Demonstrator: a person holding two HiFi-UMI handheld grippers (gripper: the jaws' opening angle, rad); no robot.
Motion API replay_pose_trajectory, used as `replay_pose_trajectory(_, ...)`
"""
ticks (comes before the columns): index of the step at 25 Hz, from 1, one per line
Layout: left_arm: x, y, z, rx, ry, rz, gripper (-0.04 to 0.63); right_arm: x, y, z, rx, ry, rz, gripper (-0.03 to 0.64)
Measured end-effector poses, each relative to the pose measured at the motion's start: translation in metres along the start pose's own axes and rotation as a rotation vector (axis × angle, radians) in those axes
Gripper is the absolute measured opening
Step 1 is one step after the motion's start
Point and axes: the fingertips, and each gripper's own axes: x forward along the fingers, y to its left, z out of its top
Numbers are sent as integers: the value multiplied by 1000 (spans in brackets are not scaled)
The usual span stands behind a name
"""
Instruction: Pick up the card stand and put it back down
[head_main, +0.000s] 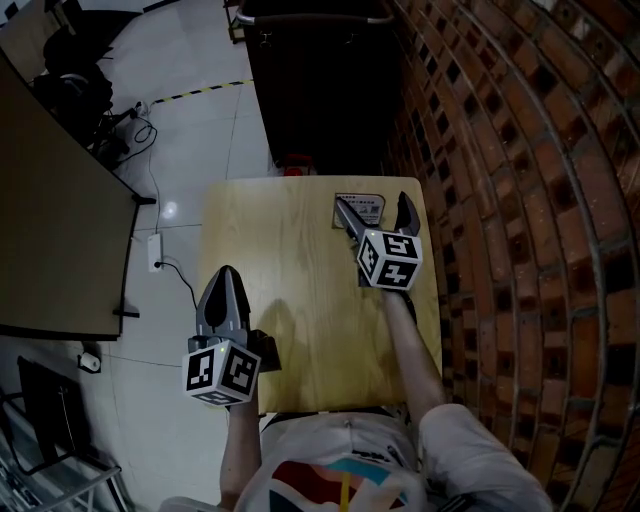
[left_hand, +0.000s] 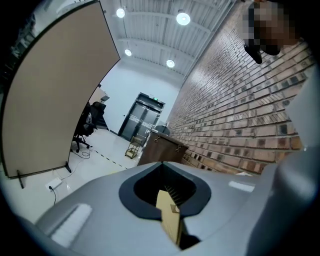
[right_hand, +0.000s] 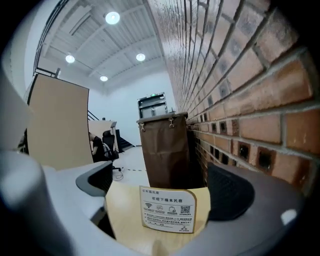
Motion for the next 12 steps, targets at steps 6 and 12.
replay_pose_trajectory(6,-10,-36,2,-24,0,-86,5,-86,41,59,-35,-144,92,349)
replay_pose_trajectory(12,-25,-83,1,-4,5,-199,5,-172,60,87,0,-265,74,41)
